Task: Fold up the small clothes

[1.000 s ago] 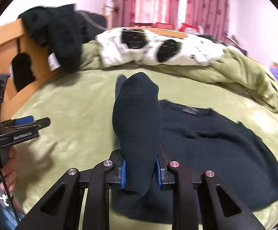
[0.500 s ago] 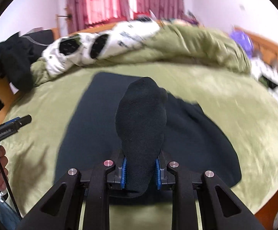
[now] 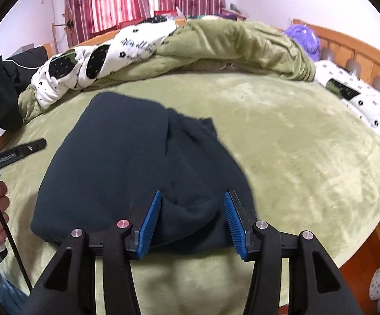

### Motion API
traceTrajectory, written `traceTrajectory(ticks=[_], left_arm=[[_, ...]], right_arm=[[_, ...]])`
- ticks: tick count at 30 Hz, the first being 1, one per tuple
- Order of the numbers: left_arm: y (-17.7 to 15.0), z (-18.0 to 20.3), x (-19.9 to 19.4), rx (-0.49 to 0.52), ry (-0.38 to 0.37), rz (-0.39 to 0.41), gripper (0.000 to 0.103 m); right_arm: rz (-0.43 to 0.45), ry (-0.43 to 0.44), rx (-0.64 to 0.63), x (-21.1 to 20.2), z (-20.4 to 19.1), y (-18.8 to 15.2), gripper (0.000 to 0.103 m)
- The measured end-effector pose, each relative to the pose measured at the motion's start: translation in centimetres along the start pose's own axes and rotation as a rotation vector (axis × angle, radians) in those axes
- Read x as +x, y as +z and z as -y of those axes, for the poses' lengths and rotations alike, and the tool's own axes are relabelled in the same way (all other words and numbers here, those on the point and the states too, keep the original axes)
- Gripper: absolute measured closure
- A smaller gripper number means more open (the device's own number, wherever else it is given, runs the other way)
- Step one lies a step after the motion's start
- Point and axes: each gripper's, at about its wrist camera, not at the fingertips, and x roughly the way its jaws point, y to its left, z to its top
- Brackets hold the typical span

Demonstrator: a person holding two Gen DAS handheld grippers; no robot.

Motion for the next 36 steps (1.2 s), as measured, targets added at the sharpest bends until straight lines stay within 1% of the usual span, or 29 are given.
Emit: traceTrajectory(ticks=[1,4,8,10,12,15,18,19,20,21,24,25,27,29,30,33,34,35,36], left_arm=[[-0.1,0.3,0.3,0.001,-0.001,-0.008,0.035],[-0.4,1.1,1.2,0.015,0.018,-0.021,0.035],[-0.6,1.4,1.4,0.017,0.027,-0.019,0.035],[-0.5,1.3,1.5,0.012,0.025,-0.024,0.035],[-0.5,1.2,1.6,0.010,0.024,-0.024,0.034],[-0.4,1.3,1.7,0.018,0.027,-0.024,0.034],[-0.4,1.4,1.8,0.024,0.029,-0.021,0.034],[-0.4,1.4,1.8,0.023,0.028,-0.020,0.034],[-0.4,1.4,1.8,0.021,0.028,-0.018,0.034],[-0.4,1.3,1.7,0.019,0.029,-0.015,0.034],[-0.3,0.8,1.3,-0.007,0.023,-0.003,0.034],[-0.3,0.6,1.2,-0.014,0.017,-0.004,0.034],[-0.3,0.4,0.9,-0.011,0.023,-0.004,0.034],[-0.3,0.2,0.7,0.002,0.028,0.001,0.034],[-0.3,0.1,0.6,0.006,0.030,0.002,0.034],[0.0,-0.1,0.5,-0.009,0.025,0.003,0.034],[0.1,-0.2,0.5,-0.020,0.014,0.005,0.034],[0.1,-0.3,0.4,-0.029,0.002,0.005,0.034],[0.1,-0.3,0.5,-0.037,-0.012,0.000,0.034]], right_arm=[[0.008,0.003,0.000,-0.3,0.3,0.2,0.055],[0.018,0.047,0.024,-0.2,0.8,1.3,0.055],[0.000,0.111,0.012,1.1,0.0,2.0,0.055],[-0.020,0.132,0.005,2.2,-0.6,1.9,0.054],[-0.050,0.134,-0.004,3.4,-1.2,1.5,0.054],[-0.105,0.170,0.008,5.3,-1.6,0.8,0.054],[-0.133,0.161,0.005,6.5,-2.0,-0.1,0.055],[-0.137,0.166,0.004,6.8,-2.1,-0.3,0.058],[-0.141,0.180,0.001,6.9,-2.1,-0.4,0.069],[-0.142,0.189,-0.002,6.9,-2.1,-0.4,0.077],[-0.127,0.187,0.000,6.5,-1.9,-0.1,0.088],[-0.117,0.186,0.001,6.2,-1.7,0.1,0.089],[-0.058,0.166,0.018,4.7,-0.6,1.0,0.091],[-0.029,0.144,0.030,3.6,0.7,1.8,0.091],[-0.040,0.139,0.036,3.7,1.3,1.9,0.091],[-0.136,0.166,0.053,5.5,2.2,1.3,0.086],[-0.161,0.171,0.036,5.9,2.1,0.8,0.086],[-0.160,0.155,0.001,5.9,1.8,0.5,0.082],[-0.141,0.142,-0.016,5.6,1.7,0.3,0.072]])
